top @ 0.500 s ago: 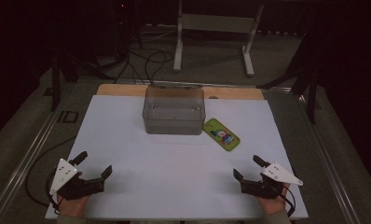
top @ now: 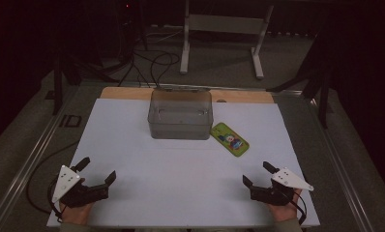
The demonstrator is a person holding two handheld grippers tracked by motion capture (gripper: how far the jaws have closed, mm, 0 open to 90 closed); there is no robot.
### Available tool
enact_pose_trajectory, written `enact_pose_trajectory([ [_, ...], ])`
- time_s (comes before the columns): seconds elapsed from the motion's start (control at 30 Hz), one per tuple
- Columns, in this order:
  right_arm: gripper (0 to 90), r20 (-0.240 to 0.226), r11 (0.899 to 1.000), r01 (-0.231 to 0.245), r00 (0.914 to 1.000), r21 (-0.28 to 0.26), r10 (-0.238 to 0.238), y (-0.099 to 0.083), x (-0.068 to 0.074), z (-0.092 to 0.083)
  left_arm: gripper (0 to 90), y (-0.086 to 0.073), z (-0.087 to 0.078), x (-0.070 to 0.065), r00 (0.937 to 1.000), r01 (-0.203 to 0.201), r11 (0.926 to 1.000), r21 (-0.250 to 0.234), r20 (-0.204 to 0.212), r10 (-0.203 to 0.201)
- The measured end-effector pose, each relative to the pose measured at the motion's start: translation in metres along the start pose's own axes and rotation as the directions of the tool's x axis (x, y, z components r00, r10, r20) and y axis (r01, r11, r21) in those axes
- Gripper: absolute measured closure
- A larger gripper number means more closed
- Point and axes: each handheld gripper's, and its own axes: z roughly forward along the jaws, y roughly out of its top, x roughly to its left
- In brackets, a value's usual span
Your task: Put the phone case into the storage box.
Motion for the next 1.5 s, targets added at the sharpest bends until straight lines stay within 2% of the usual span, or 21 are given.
enact_pose_trajectory([
  [0.6, 8.1, -0.004, 1.0, -0.022, 0.9998, -0.008, 0.022, 0.009, -0.001, -0.004, 0.2, 0.0, 0.0, -0.001, 0.9999, -0.005, 0.9998, 0.017, -0.013, 0.005],
  [1.07, 8.0, -0.013, 0.999, 0.0, 0.9999, 0.038, 0.001, 0.024, 0.007, 0.001, 0.3, 0.0, 0.0, -0.002, 0.9997, -0.008, 0.9998, 0.016, -0.024, 0.009],
  [1.5, 8.0, -0.026, 0.997, 0.024, 0.9994, 0.072, -0.022, 0.036, 0.014, 0.012, 0.3, 0.0, -0.001, -0.004, 0.9995, -0.017, 0.9998, 0.011, -0.025, 0.017],
])
